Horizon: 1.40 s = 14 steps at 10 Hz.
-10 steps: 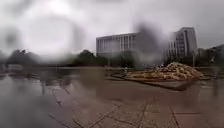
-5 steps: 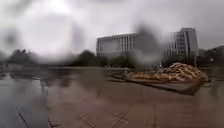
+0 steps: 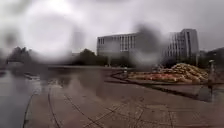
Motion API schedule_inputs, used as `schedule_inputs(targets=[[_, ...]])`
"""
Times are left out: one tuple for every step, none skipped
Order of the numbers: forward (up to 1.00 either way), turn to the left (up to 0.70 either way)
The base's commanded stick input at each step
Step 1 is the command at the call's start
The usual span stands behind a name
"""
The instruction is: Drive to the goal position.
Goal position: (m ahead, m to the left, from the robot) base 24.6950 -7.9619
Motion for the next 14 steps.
schedule_inputs(targets=[[0.7, 0.0], [0.7, 0.0], [0.7, 0.0], [0.7, 0.0], [0.7, 0.0], [0.7, 0.0], [0.7, 0.0], [0.7, 0.0], [0.7, 0.0], [0.7, 0.0], [0.7, 0.0], [0.7, 0.0], [0.7, 0.0], [0.7, 0.0]])
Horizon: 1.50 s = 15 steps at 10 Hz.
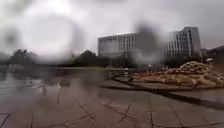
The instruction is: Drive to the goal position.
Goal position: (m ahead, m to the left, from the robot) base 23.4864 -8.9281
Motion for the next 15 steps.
schedule_inputs(targets=[[0.7, 0.0], [0.7, 0.0], [0.7, 0.0], [0.7, 0.0], [0.7, 0.0], [0.7, 0.0], [0.7, 0.02], [0.7, 0.19], [0.7, 0.31], [0.7, 0.35], [0.7, 0.35], [0.7, 0.0], [0.7, 0.0], [0.7, 0.0], [0.7, 0.0]])
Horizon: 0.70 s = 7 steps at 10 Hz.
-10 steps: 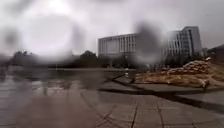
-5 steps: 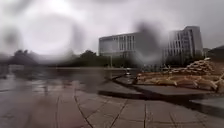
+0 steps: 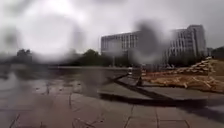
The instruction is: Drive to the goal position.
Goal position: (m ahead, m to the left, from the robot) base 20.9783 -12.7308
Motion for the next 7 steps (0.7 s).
schedule_inputs(targets=[[0.7, 0.0], [0.7, 0.0], [0.7, 0.0], [0.7, 0.0], [0.7, 0.0], [0.7, 0.0], [0.7, 0.0]])
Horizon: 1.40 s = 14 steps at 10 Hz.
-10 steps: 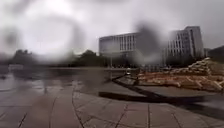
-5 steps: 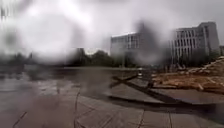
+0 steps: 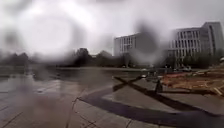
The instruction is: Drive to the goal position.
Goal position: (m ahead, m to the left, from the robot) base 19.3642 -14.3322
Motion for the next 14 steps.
schedule_inputs(targets=[[0.7, 0.0], [0.7, 0.0], [0.7, 0.0], [0.7, 0.0], [0.7, 0.0], [0.7, 0.0], [0.7, 0.0], [0.7, 0.0], [0.7, 0.0], [0.7, 0.0], [0.7, 0.0], [0.7, 0.0], [0.7, 0.0], [0.7, 0.0]])
